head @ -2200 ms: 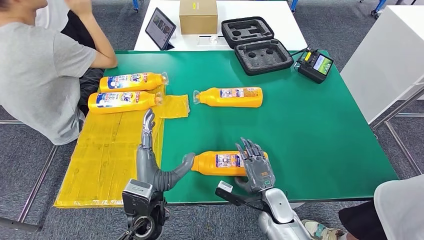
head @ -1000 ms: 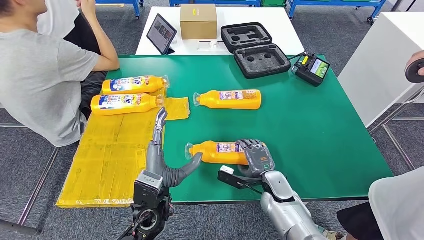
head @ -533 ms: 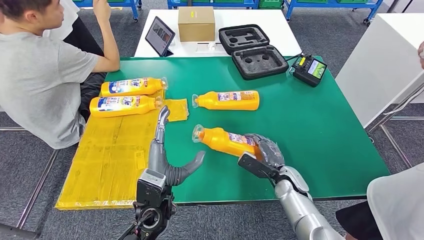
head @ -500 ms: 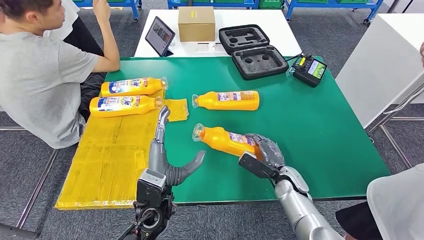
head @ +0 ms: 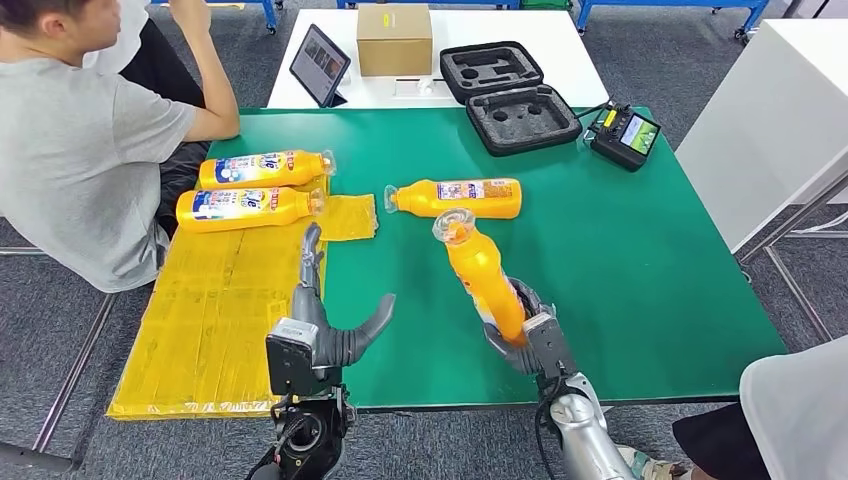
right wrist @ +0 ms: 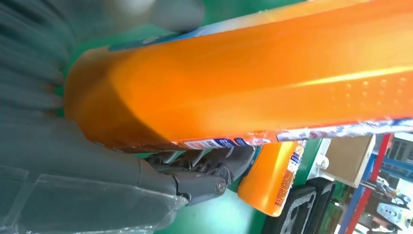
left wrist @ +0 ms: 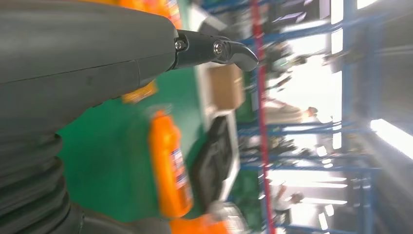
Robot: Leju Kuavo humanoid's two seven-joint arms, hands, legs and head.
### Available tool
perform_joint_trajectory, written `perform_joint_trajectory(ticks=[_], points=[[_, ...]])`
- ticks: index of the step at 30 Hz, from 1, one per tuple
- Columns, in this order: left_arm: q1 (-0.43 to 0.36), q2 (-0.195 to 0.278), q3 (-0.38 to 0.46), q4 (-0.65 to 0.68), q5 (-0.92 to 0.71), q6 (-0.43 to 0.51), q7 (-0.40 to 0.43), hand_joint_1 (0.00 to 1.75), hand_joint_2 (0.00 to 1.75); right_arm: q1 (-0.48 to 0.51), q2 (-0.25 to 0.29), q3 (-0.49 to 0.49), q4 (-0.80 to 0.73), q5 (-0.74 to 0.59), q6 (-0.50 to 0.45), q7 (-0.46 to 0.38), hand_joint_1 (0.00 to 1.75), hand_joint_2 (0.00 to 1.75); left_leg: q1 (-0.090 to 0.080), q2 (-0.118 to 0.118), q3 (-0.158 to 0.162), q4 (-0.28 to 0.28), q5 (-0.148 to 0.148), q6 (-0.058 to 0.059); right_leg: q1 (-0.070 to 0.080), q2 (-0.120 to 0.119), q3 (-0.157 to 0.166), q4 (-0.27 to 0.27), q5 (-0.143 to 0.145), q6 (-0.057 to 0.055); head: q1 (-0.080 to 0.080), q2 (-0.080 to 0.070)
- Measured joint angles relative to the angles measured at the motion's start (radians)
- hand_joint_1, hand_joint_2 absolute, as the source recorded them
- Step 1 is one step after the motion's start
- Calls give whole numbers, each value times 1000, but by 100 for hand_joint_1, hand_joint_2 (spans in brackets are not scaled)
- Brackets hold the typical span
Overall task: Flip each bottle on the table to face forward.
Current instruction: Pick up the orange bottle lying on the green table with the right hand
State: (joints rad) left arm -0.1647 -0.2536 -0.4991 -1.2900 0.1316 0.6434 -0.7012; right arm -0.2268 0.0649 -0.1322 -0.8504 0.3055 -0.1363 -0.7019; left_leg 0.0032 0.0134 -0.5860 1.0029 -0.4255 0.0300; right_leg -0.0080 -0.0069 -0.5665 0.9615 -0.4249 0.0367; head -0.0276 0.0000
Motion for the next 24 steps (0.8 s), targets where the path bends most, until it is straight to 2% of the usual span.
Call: perform_joint_trajectory(ticks=[8,16,18,20,22,24], points=[[-59,-22,-12,261,179,-141,5,0,175,70,12,69,-120,-87,-10,2,175,175,-1,-1,-8,0,1,1,-1,-1,-7,0,0,0,0,0],[-102,-35,-55,376,195,-169,10,0,175,97,24,143,-181,-83,-32,2,175,175,-1,-1,-12,0,1,1,-1,-2,-11,0,0,0,0,0],[-108,-35,-69,388,194,-186,36,0,87,96,23,151,-180,-80,-49,2,175,175,-1,-1,-12,0,1,1,-1,-2,-11,0,0,0,0,0],[-115,-35,-88,408,201,-235,96,0,0,91,23,155,-174,-82,-61,2,175,175,-1,-1,-12,0,1,1,-1,-2,-11,0,0,0,0,0],[-132,-38,-110,449,216,-312,179,0,0,80,23,159,-160,-90,-71,2,175,175,-1,-1,-13,0,1,1,-2,-2,-11,0,0,1,0,0],[-150,-45,-132,511,228,-386,221,0,0,68,22,163,-142,-96,-83,2,175,175,-2,-1,-13,0,1,1,-2,-2,-11,0,0,1,0,0]])
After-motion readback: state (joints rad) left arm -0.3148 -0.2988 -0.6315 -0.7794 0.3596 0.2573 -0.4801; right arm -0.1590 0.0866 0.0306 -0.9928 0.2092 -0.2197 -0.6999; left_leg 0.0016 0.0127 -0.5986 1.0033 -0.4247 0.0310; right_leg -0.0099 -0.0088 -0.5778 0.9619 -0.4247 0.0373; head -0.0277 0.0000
